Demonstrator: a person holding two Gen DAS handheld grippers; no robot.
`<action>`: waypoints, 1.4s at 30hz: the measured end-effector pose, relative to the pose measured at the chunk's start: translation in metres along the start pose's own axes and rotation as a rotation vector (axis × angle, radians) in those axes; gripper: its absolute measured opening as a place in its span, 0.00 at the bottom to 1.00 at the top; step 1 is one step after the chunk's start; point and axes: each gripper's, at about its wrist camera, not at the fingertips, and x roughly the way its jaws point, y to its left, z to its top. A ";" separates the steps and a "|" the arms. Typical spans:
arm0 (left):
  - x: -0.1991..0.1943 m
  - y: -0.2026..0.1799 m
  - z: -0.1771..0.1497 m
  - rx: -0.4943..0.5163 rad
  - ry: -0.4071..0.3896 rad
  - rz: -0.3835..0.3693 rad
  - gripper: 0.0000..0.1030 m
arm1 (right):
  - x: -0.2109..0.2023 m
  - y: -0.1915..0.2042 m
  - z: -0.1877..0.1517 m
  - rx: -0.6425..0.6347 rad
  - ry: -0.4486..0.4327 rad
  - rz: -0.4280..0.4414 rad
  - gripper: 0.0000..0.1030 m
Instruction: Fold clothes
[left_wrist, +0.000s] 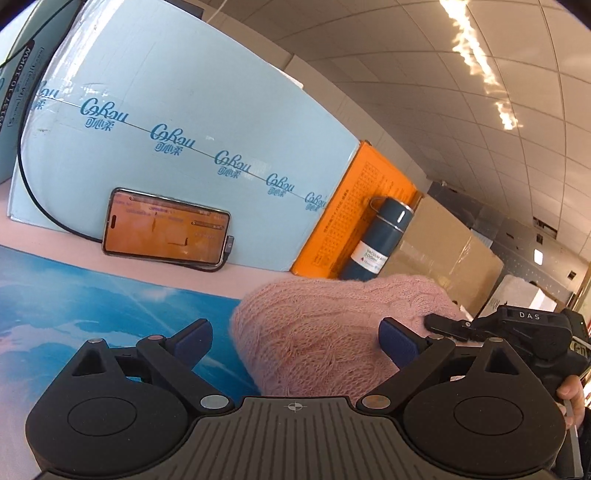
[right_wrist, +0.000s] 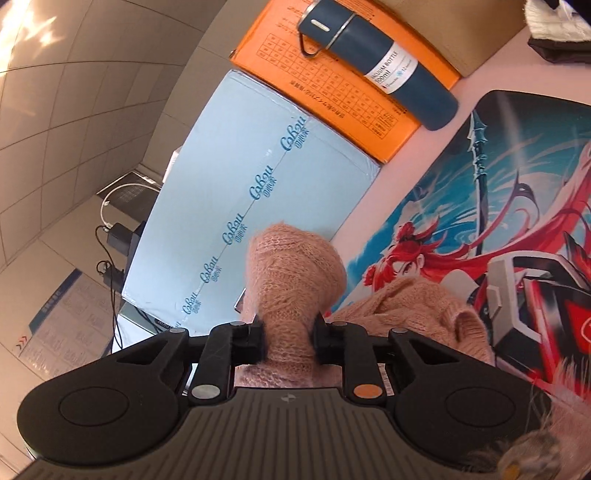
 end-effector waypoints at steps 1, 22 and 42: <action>0.004 -0.003 -0.002 0.023 0.018 0.020 0.95 | -0.002 -0.004 -0.002 -0.008 -0.003 -0.032 0.19; 0.018 -0.017 -0.013 0.069 0.089 0.029 0.99 | 0.008 -0.009 -0.013 -0.271 -0.081 -0.479 0.30; 0.030 -0.032 -0.024 0.045 0.224 -0.055 0.99 | -0.006 -0.014 -0.012 -0.082 -0.019 -0.346 0.56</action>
